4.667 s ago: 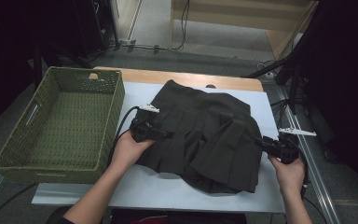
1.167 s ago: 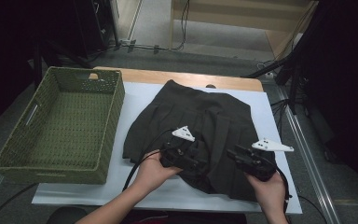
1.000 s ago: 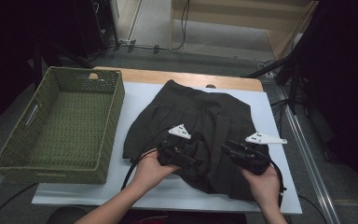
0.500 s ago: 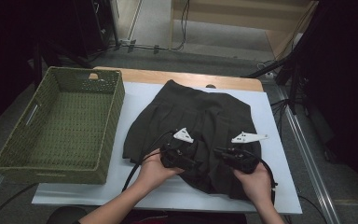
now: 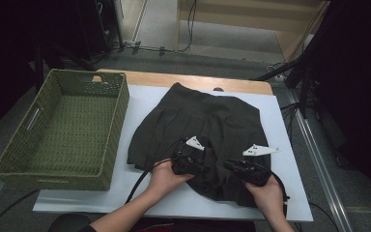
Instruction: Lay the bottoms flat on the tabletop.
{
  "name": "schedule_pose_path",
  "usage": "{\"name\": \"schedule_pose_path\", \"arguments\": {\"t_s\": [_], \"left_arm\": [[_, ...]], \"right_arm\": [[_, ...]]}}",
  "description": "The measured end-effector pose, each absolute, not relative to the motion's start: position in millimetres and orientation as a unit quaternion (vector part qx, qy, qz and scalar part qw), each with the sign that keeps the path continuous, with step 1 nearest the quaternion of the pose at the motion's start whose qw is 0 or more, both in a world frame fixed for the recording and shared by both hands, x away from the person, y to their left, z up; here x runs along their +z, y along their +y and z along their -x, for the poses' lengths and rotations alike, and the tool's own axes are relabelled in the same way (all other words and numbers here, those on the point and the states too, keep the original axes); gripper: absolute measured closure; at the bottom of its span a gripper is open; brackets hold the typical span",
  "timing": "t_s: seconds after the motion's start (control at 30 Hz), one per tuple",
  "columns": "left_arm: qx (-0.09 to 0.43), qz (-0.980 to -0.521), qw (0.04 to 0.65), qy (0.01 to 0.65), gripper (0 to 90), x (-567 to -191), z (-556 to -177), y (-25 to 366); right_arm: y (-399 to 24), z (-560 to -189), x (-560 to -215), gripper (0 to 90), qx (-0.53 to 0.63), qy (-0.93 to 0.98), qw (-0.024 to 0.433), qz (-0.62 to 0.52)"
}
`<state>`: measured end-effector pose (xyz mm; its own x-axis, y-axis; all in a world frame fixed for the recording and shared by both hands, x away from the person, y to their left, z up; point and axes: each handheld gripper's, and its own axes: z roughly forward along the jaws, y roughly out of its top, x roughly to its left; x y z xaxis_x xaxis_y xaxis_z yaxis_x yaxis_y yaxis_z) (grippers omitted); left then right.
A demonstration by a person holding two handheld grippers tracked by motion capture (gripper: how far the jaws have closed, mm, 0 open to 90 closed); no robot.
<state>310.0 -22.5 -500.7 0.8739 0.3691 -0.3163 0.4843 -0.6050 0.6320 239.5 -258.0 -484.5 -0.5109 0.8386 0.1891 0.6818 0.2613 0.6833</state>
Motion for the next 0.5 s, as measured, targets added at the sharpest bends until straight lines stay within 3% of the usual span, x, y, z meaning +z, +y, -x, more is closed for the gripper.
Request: {"name": "schedule_pose_path", "arguments": {"t_s": [0.07,0.13,0.5], "left_arm": [[-0.087,-0.891,0.378,0.238,82.5,-501,-310,-23],[-0.102,-0.89,0.376,0.237,87.0,-499,-308,-23],[-0.113,-0.891,0.391,0.199,87.1,-452,-262,-18]], "right_arm": [[-259,-239,-484,69.4,0.371,0.786,0.11,-0.481],[-261,-238,-482,69.0,0.375,0.782,0.112,-0.485],[-271,-228,-473,65.3,0.392,0.767,0.133,-0.489]]}}
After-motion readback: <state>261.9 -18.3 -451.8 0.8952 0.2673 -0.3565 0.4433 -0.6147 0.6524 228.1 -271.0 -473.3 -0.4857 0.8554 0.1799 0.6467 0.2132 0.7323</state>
